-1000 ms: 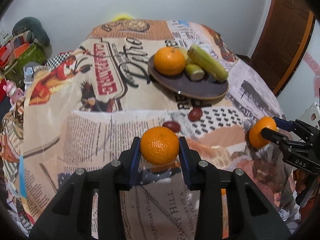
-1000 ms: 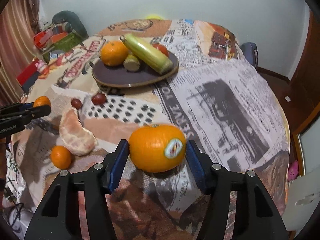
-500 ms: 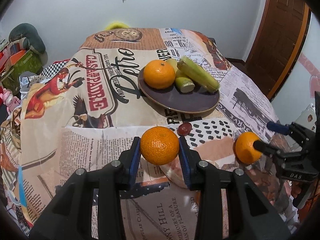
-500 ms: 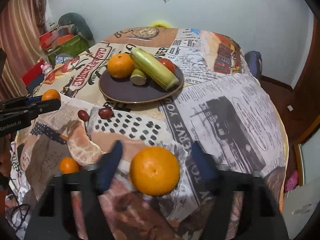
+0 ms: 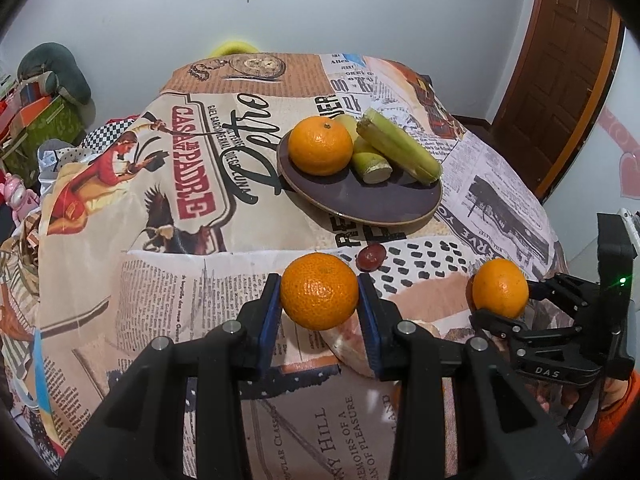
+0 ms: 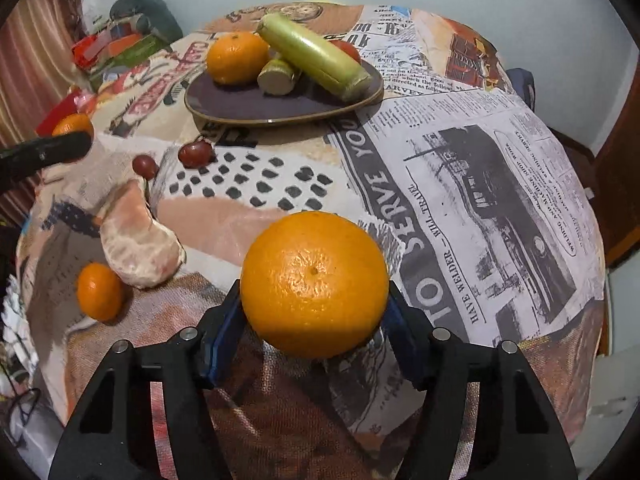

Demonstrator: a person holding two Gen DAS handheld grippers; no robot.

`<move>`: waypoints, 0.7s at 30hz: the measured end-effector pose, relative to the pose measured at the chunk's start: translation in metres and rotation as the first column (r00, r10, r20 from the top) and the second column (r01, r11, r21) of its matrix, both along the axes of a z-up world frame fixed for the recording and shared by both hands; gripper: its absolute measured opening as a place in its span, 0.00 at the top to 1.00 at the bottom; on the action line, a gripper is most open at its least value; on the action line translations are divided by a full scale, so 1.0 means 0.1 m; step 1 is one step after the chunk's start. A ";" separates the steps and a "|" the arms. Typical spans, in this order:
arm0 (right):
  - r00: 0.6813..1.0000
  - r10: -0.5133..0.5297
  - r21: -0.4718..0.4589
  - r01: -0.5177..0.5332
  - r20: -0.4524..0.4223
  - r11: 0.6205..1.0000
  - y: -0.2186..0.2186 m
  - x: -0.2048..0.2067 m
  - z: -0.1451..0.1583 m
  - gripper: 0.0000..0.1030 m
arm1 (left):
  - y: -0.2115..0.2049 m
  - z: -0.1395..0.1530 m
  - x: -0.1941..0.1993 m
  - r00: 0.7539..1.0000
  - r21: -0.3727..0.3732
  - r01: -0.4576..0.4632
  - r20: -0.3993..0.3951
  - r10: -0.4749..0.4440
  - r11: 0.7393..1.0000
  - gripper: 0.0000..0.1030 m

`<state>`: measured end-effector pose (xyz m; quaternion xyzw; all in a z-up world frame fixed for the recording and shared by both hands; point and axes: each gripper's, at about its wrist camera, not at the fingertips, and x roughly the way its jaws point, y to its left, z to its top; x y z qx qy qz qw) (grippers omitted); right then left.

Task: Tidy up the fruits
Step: 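Place the mandarin on the grey plate with the left tool while the right tool places the large orange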

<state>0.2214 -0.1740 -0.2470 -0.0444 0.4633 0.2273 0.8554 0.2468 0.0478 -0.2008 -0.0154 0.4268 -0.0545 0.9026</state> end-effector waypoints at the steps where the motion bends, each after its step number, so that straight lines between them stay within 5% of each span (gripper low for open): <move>1: 1.000 -0.003 0.007 0.003 0.009 1.000 -0.01 0.00 0.03 0.41 | 0.00 0.01 0.01 1.000 -0.002 0.000 0.002 0.000 1.000 0.64; 21: 0.979 -0.005 0.075 -0.011 0.205 0.997 0.20 0.49 0.64 0.41 | -0.11 0.17 0.54 0.997 0.001 0.032 0.073 -0.032 0.999 0.64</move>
